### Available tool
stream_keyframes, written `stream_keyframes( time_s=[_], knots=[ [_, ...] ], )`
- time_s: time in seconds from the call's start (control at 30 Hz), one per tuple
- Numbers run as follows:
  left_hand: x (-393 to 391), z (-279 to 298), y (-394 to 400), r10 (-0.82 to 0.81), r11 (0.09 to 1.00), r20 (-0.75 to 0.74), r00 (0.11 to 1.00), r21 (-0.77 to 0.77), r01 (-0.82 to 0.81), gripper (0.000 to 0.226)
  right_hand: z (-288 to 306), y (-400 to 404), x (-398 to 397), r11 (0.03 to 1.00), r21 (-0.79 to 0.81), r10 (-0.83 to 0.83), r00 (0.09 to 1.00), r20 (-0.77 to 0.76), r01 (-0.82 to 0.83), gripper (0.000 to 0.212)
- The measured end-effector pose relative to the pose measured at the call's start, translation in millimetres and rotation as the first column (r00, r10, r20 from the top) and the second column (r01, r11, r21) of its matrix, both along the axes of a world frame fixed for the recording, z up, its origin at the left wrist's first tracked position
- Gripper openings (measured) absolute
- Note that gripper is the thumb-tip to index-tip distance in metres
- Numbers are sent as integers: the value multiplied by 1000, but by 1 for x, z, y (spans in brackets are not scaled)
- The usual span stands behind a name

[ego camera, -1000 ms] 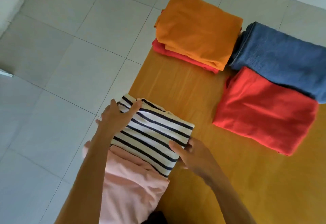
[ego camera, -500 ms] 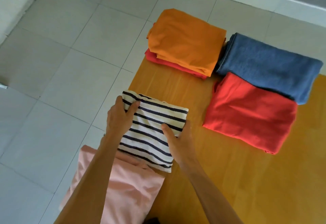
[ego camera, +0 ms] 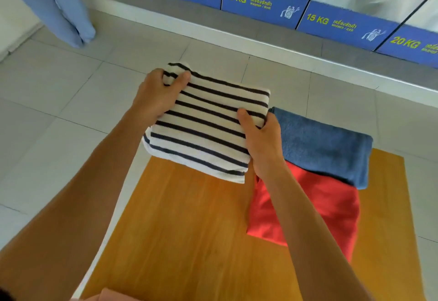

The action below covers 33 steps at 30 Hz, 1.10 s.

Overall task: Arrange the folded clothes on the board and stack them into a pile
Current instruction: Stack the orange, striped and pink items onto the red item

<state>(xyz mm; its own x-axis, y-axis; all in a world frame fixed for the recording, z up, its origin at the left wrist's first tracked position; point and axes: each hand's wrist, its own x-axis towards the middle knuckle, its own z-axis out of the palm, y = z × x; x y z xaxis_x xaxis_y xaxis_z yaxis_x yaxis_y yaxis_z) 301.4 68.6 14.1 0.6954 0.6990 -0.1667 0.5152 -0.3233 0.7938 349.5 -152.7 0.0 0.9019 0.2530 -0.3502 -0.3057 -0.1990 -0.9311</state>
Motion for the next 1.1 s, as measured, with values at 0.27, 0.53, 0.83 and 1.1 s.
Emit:
stream_keyframes(
  time_s=[0.27, 0.53, 0.83, 1.1],
  knots=[
    [82, -49, 9, -84, 996, -155, 984, -2, 84, 72, -47, 16, 64, 973, -207, -102, 995, 10, 102, 50],
    [92, -70, 25, -74, 997, -144, 987, -41, 69, 78, -60, 19, 76, 950, -287, -103, 992, 70, 119, 40],
    [91, -92, 17, -7, 1000, -166, 986, -13, 5, 81, -72, 27, 77, 913, -400, -18, 988, 153, 78, 42],
    [71, -76, 6, 56, 998, -94, 994, 42, -52, 76, -58, 24, 69, 912, -409, 27, 994, 109, 20, 48]
  ],
)
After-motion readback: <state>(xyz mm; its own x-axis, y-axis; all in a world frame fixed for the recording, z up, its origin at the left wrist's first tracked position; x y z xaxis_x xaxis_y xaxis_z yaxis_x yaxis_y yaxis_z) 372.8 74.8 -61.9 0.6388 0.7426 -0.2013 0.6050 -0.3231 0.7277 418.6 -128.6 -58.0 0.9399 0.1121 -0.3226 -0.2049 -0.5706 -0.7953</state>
